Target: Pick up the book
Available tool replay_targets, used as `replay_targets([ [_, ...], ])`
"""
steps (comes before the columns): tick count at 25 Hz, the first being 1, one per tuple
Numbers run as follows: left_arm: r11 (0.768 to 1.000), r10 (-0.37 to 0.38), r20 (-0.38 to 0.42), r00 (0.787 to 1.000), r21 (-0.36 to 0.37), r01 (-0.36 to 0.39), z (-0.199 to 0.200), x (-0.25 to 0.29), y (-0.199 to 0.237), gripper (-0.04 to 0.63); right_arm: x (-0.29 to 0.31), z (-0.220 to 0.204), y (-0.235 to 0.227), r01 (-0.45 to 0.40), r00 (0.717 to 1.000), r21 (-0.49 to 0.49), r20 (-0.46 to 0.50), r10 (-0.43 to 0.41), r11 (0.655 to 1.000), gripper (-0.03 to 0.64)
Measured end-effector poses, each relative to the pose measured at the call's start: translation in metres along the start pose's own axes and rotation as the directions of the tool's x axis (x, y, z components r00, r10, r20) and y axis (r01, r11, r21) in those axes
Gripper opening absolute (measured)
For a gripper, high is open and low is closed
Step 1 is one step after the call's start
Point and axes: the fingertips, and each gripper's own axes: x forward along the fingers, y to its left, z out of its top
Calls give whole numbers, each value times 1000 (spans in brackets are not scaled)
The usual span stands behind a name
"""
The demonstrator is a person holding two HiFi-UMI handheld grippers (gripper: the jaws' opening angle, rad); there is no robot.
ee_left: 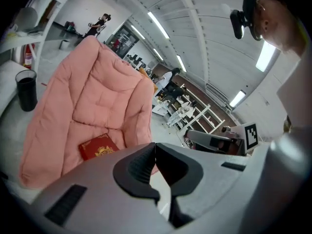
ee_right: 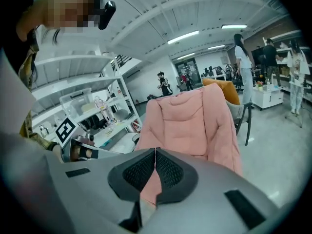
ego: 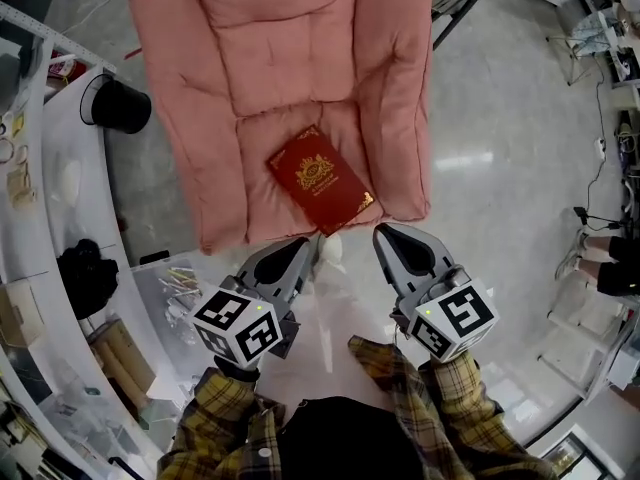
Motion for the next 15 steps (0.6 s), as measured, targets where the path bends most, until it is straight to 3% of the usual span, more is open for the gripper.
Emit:
replay_targets([
  [6,992,50,-21,999,-119,-52,-45,36,46,6,26,-33,-26,0,1000,32,-24,1,999,18],
  [10,986,31,-6,999,-166,-32,-67,62,73,6,44,-50,-35,-12,999,47,-36,14,999,18],
  [15,955,41,0,999,-295,-39,-99,86,117,6,61,-75,-40,-42,997,68,-55,46,997,18],
])
